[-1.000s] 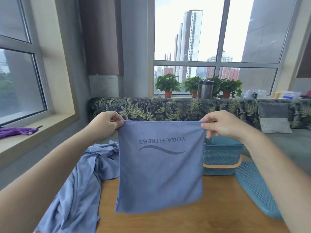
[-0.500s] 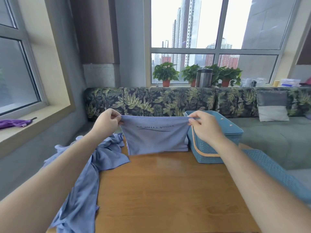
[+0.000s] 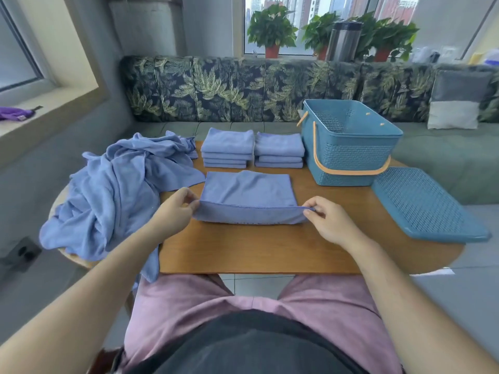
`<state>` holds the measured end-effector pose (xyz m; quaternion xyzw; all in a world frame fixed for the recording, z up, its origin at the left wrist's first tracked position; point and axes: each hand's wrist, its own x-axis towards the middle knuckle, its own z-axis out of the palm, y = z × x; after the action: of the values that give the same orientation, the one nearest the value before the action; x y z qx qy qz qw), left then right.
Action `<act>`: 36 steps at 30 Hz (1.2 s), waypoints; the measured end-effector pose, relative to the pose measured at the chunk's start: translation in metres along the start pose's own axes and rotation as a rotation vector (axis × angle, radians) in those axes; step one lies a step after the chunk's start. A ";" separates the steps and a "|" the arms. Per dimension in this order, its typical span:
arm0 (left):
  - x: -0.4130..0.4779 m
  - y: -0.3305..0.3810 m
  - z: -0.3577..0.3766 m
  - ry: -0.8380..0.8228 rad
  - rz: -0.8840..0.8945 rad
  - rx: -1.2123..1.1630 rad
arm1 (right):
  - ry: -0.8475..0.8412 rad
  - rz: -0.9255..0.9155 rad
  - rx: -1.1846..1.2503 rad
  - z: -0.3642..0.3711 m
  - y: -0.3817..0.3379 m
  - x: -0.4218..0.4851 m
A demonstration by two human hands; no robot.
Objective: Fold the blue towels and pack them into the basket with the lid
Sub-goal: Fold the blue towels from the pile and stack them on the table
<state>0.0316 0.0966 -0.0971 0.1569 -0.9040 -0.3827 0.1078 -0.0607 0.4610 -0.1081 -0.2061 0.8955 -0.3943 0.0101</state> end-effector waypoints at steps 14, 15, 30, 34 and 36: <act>0.007 0.005 0.002 -0.015 -0.018 -0.048 | -0.011 0.085 0.141 -0.011 0.006 0.011; 0.014 0.008 0.005 0.004 -0.016 -0.035 | 0.012 0.097 0.119 -0.008 0.006 0.019; 0.092 -0.013 0.065 0.051 -0.058 0.082 | 0.016 0.160 -0.326 0.053 0.020 0.108; 0.096 -0.015 0.063 0.068 -0.041 0.139 | 0.050 0.202 -0.354 0.053 0.025 0.111; 0.098 -0.018 0.060 0.075 -0.040 0.169 | 0.075 0.221 -0.354 0.050 0.029 0.111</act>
<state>-0.0742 0.0884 -0.1437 0.1976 -0.9252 -0.3009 0.1202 -0.1633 0.4015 -0.1470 -0.0903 0.9678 -0.2345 -0.0162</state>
